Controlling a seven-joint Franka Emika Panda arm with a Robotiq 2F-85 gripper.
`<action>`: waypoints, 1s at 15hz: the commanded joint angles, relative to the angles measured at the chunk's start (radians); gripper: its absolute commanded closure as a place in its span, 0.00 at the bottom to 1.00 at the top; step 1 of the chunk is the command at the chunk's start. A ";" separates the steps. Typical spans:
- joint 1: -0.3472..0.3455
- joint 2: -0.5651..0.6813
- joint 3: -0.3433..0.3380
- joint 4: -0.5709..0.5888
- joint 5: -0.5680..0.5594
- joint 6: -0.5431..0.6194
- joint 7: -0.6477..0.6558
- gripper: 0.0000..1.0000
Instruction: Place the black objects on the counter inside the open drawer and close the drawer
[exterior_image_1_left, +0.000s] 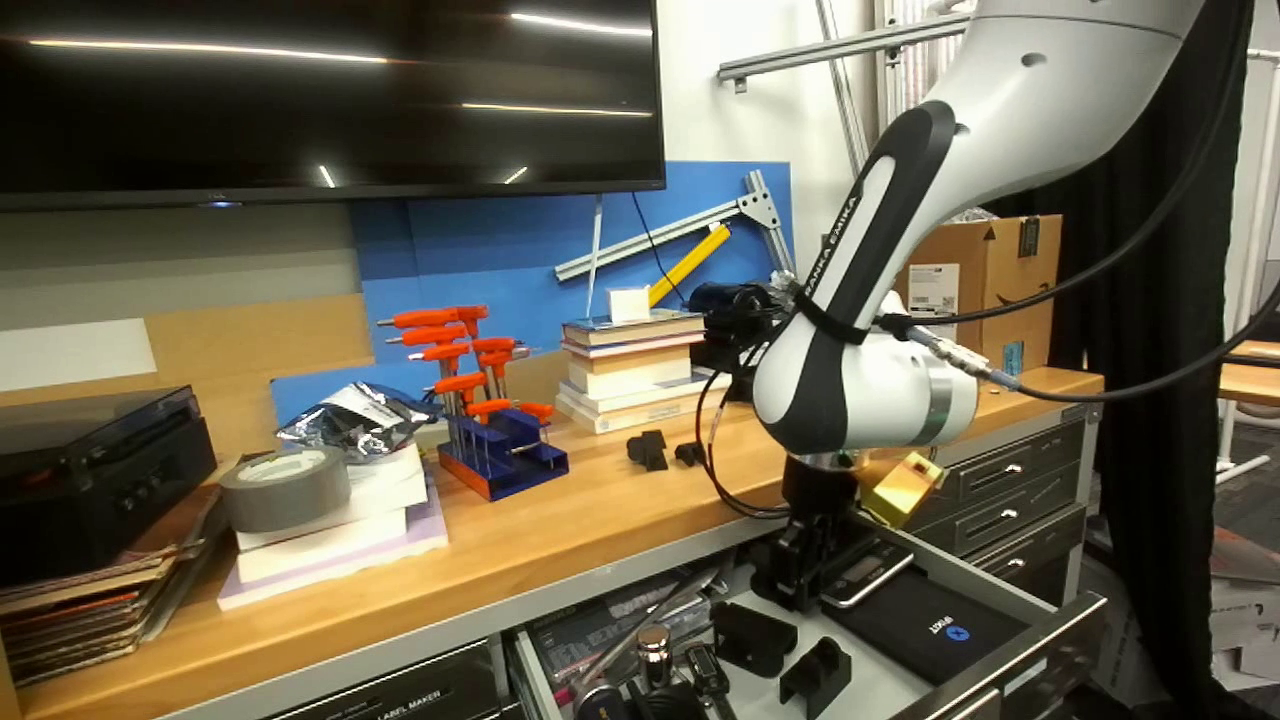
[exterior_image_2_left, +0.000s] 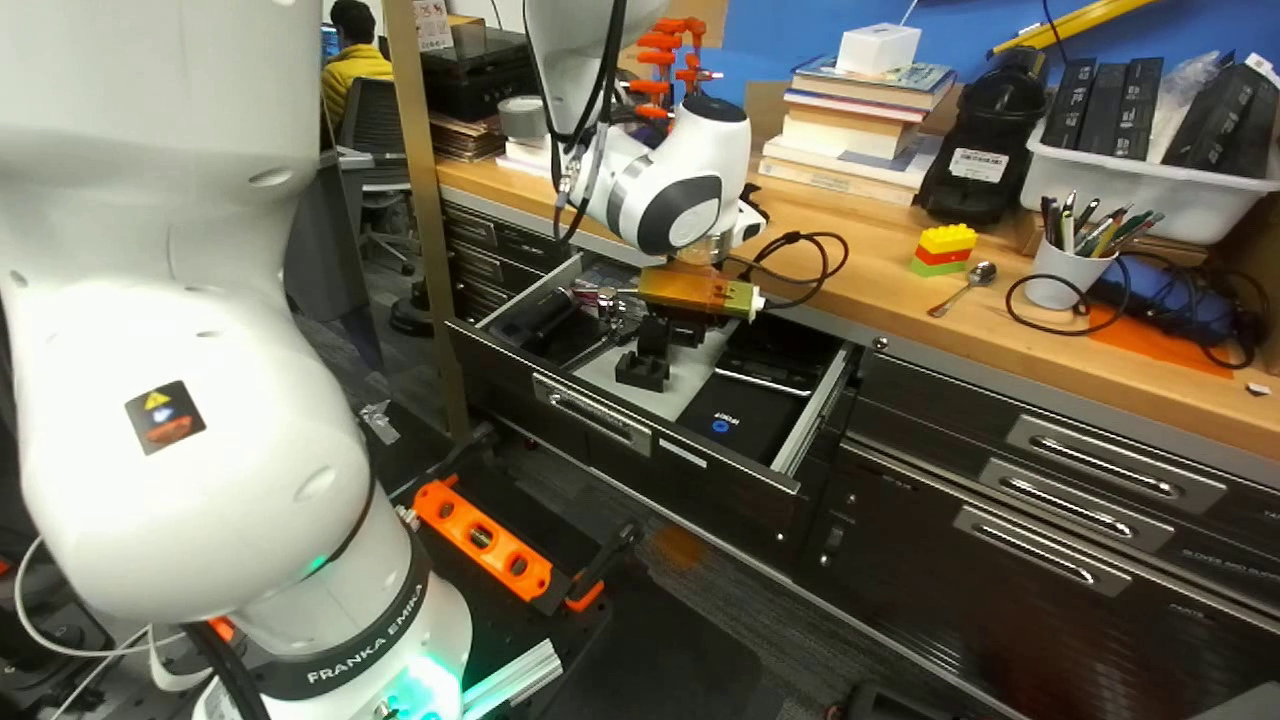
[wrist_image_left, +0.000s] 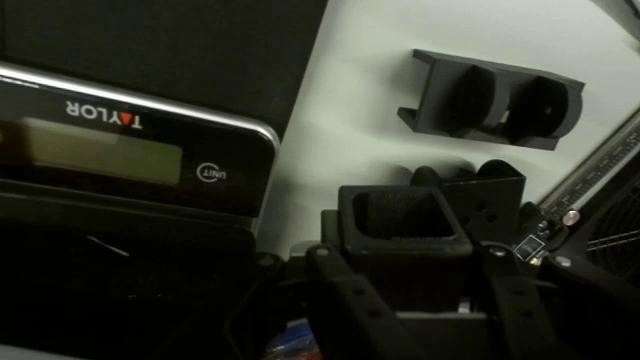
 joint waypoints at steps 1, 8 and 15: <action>-0.047 0.045 0.022 0.048 -0.044 0.025 -0.003 0.75; -0.098 0.100 0.054 0.087 -0.058 0.023 0.000 0.75; -0.110 0.119 0.055 0.106 -0.066 0.006 0.028 0.18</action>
